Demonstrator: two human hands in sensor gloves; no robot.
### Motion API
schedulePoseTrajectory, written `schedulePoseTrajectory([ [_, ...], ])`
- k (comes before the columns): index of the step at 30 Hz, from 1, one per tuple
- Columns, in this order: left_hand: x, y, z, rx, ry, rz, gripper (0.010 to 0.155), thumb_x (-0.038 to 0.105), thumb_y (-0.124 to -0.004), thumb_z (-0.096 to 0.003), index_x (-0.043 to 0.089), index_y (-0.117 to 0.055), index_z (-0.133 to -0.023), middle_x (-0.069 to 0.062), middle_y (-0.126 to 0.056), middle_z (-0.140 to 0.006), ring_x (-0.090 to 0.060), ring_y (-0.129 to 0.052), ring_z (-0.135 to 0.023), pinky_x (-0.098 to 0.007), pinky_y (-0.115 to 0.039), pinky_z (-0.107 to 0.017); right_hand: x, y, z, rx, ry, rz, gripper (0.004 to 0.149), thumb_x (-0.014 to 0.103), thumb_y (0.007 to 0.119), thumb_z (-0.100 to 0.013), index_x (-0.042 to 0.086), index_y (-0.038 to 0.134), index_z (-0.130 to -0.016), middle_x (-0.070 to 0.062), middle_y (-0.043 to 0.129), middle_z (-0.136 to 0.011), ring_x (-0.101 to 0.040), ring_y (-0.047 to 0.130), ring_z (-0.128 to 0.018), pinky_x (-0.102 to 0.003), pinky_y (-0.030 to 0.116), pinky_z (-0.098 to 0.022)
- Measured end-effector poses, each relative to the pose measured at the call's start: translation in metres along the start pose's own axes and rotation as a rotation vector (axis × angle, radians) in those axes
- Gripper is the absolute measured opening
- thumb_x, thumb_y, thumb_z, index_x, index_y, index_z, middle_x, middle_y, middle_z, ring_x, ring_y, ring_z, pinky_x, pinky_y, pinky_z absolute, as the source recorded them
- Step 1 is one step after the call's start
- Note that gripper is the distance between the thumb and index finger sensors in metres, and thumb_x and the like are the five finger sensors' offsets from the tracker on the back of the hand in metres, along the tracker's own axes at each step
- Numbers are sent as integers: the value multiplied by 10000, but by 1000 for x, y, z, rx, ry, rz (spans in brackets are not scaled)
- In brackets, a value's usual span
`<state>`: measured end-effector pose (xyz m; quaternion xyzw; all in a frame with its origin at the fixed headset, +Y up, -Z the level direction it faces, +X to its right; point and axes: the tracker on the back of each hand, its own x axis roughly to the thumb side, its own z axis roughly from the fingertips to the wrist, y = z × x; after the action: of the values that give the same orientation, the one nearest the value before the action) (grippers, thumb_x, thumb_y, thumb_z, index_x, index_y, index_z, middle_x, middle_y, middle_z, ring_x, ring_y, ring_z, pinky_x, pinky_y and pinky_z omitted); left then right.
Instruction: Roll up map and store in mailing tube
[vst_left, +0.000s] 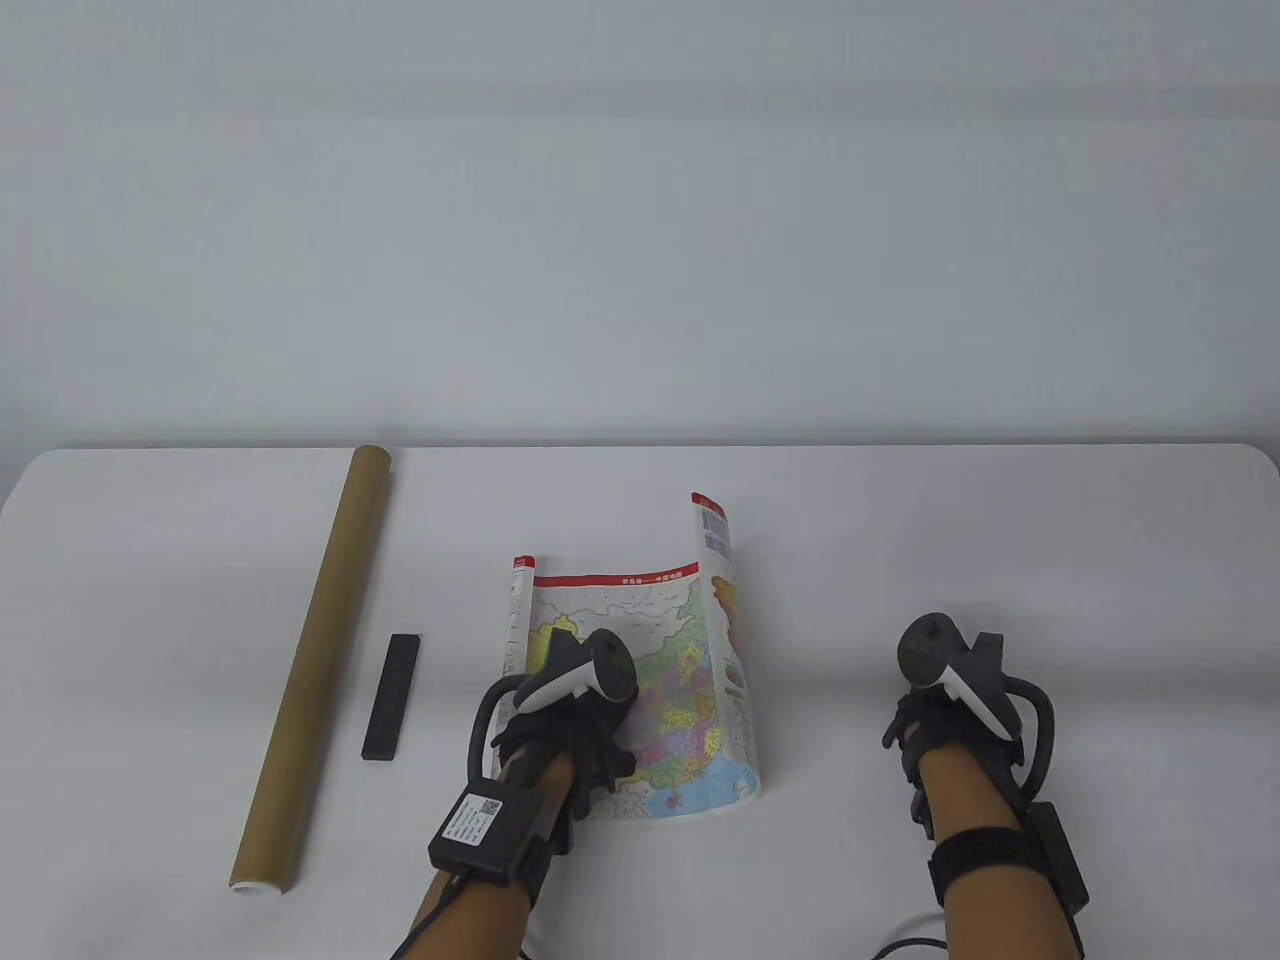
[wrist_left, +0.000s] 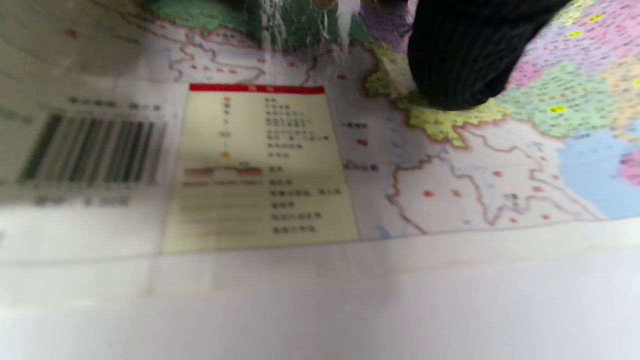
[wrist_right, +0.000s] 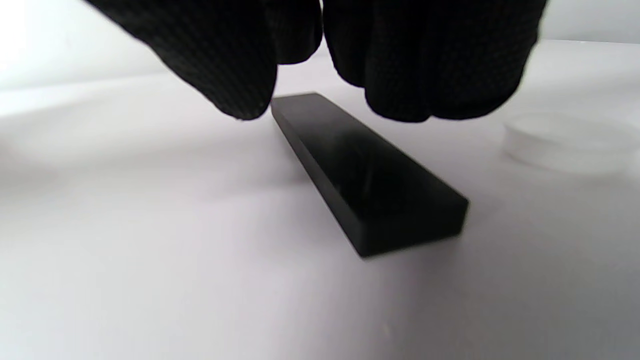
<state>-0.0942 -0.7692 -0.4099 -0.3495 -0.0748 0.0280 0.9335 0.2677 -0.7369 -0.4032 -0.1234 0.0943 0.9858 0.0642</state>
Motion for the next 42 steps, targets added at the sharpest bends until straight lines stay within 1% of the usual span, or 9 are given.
schedulePoseTrajectory([
  [6, 9, 4, 1, -5, 48, -62, 773, 619, -785, -434, 522, -316, -1042, 69, -200, -1165, -436, -329, -1082, -527, -503, -800, 10, -27, 16, -77, -103, -97, 662, 295, 827, -532, 19, 578, -1080, -314, 622, -997, -482, 858, -707, -521, 809, -451],
  [12, 18, 9, 3, -34, 82, -124, 740, 499, -798, -469, 531, -328, -1039, 47, -261, -1160, -456, -470, -1024, -485, -585, -780, 26, -54, 39, -184, -251, -219, 664, 298, 823, -534, 22, 574, -1084, -316, 586, -1019, -508, 825, -746, -567, 769, -488],
  [18, 22, 10, 4, -7, 85, -141, 784, 490, -856, -445, 487, -354, -1046, 14, -367, -1129, -312, -718, -846, -374, -722, -674, 49, -68, 66, -267, -424, -351, 663, 313, 821, -538, 22, 582, -1084, -317, 579, -1026, -521, 810, -758, -590, 748, -501],
  [21, 23, 11, 5, 3, 124, -169, 784, 541, -853, -421, 508, -373, -1040, 55, -386, -1136, -262, -699, -898, -390, -662, -716, 61, -71, 81, -304, -517, -408, 660, 324, 821, -541, 20, 594, -1081, -318, 587, -1024, -524, 807, -762, -595, 743, -504],
  [24, 21, 11, 5, -1, 127, -178, 785, 564, -841, -412, 525, -365, -1035, 72, -308, -1163, -339, -494, -1062, -469, -530, -803, 72, -74, 99, -348, -620, -486, 655, 333, 822, -543, 17, 610, -1077, -319, 597, -1021, -532, 802, -764, -603, 736, -507],
  [26, 18, 10, 4, -15, 117, -158, 791, 576, -832, -410, 526, -344, -1031, 44, -252, -1175, -399, -394, -1113, -513, -496, -817, 79, -75, 110, -384, -689, -518, 655, 341, 821, -545, 17, 615, -1075, -315, 600, -1021, -539, 788, -775, -615, 722, -514],
  [32, 17, 9, 3, -9, 107, -143, 793, 614, -820, -406, 521, -345, -1034, -5, -274, -1168, -451, -484, -1048, -478, -602, -779, 106, -72, 144, -442, -896, -473, 630, 346, 822, -545, 34, 652, -1065, -292, 610, -1035, -566, 734, -825, -684, 639, -550],
  [39, 16, 12, 8, 47, 121, -142, 725, 549, -838, -437, 510, -433, -1037, 32, -449, -1128, -336, -763, -846, -368, -749, -658, 136, -47, 161, -353, -1050, -338, 528, 324, 828, -540, 52, 781, -990, -267, 727, -979, -550, 797, -787, -679, 661, -539],
  [42, 13, 9, 8, 57, 128, -104, 719, 574, -831, -433, 518, -438, -1032, 71, -430, -1121, -318, -690, -902, -396, -664, -710, 150, -29, 163, -267, -1101, -247, 480, 309, 832, -536, 53, 840, -942, -253, 792, -930, -529, 841, -752, -670, 683, -527],
])
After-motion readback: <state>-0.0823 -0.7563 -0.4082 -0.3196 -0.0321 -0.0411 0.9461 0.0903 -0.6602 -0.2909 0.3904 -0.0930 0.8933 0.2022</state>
